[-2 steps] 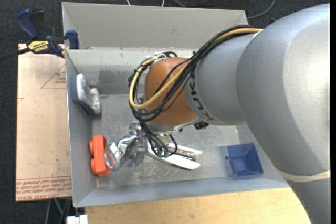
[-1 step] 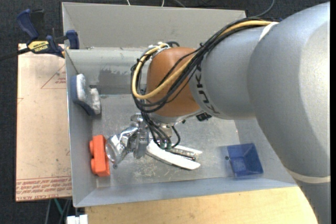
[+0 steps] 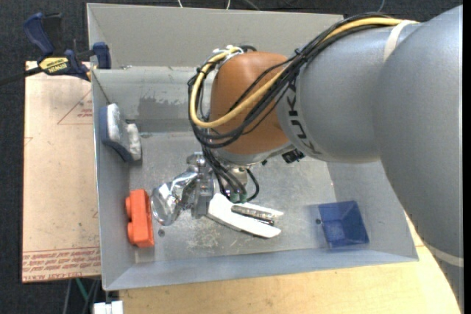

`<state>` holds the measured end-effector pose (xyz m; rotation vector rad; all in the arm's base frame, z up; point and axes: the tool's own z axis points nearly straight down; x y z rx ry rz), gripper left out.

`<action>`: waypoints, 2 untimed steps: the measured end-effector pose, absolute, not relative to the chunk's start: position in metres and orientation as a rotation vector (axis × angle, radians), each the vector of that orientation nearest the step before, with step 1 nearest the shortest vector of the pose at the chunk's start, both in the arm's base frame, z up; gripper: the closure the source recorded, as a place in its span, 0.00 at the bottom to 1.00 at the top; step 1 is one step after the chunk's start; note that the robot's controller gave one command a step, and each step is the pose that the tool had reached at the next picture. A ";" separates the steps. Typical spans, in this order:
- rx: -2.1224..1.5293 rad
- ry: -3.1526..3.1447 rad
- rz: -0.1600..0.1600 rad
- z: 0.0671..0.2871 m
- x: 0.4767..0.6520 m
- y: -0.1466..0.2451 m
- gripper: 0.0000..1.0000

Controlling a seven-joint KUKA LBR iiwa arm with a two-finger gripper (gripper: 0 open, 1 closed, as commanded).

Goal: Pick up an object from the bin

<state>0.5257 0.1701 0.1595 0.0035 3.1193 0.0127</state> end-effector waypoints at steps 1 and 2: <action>0.200 3.110 0.018 0.155 0.543 0.185 1.00; 0.162 3.111 0.017 0.151 0.539 0.182 1.00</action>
Offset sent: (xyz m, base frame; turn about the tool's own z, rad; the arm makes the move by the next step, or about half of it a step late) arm 0.0065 0.0061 -0.0028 0.0405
